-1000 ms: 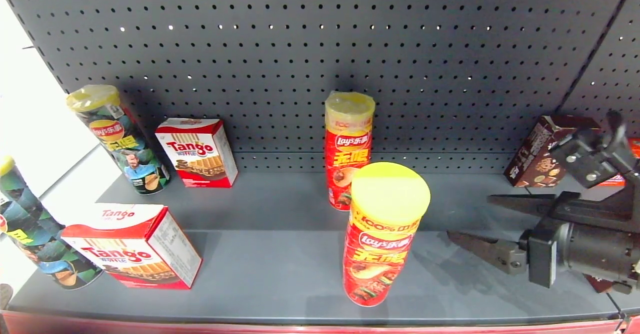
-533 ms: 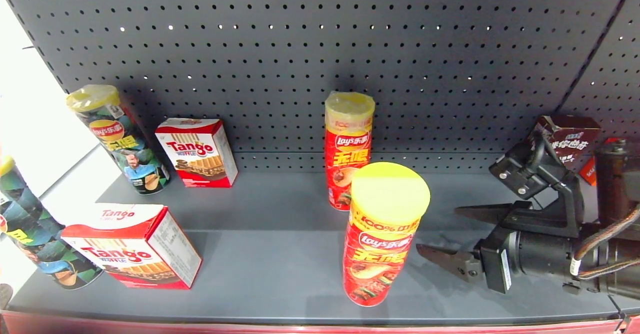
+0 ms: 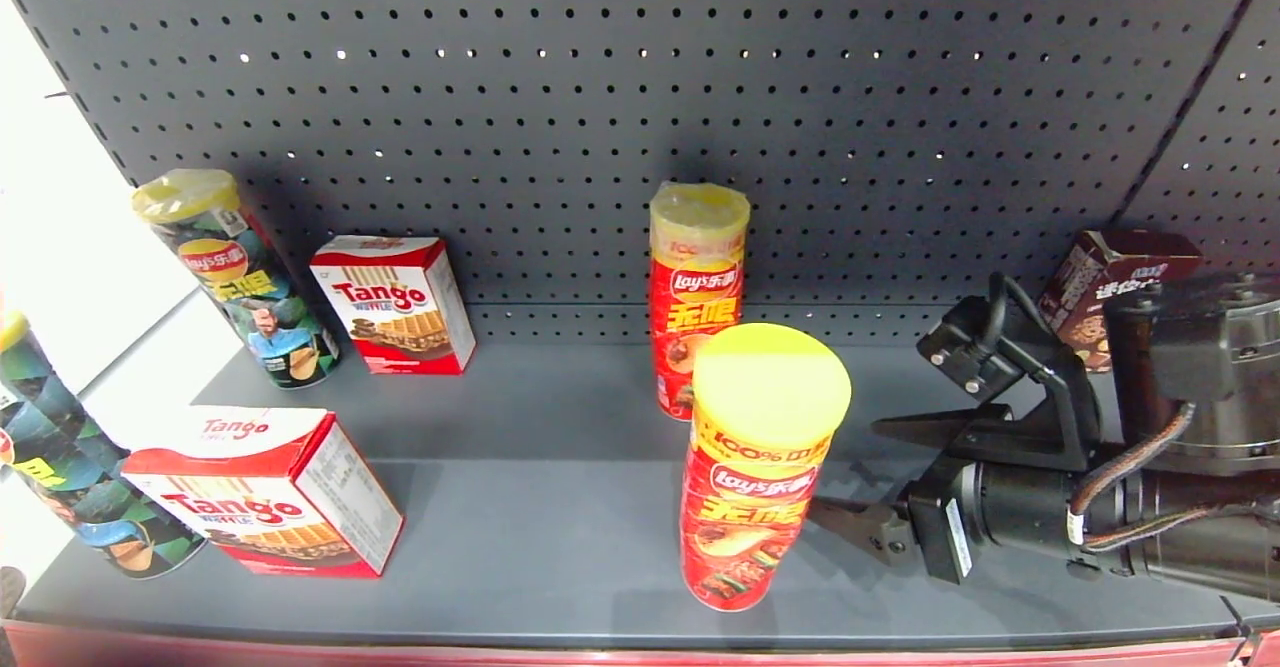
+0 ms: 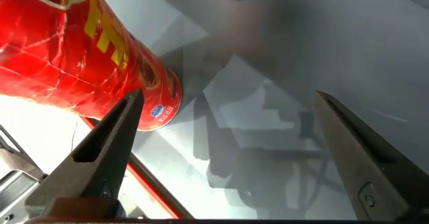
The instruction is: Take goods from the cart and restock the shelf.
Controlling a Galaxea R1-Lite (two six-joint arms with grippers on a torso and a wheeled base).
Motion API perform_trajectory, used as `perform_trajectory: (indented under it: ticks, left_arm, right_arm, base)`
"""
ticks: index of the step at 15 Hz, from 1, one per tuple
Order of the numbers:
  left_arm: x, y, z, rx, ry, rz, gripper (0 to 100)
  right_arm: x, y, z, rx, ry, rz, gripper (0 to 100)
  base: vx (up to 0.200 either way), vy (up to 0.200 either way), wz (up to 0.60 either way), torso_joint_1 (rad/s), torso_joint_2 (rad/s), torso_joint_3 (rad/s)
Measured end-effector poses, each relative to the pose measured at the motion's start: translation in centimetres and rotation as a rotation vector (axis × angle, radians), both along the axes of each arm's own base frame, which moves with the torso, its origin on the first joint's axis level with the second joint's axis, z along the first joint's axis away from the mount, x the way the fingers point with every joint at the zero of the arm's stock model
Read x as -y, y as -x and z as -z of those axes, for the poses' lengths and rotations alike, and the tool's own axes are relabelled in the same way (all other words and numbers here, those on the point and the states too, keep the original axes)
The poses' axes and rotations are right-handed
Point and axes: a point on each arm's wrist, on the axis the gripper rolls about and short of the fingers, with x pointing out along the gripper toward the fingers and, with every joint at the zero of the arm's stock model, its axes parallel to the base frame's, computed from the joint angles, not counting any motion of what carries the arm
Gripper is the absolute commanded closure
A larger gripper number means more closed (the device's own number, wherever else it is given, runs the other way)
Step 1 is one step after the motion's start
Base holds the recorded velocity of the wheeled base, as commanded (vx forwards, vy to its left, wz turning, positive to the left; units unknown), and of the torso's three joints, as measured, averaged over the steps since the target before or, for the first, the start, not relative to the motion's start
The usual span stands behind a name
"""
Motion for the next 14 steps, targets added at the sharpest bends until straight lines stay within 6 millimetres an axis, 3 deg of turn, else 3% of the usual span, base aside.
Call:
perform_trajectory:
  ticks: [14]
  left_arm:
    - [0.00,0.00,0.00,-0.001,0.000,0.000,0]
  right_arm:
    - [-0.64,-0.51,-0.04,0.001,0.000,-0.005,0]
  base:
    - [0.000,0.000,0.00,0.000,0.00,0.000]
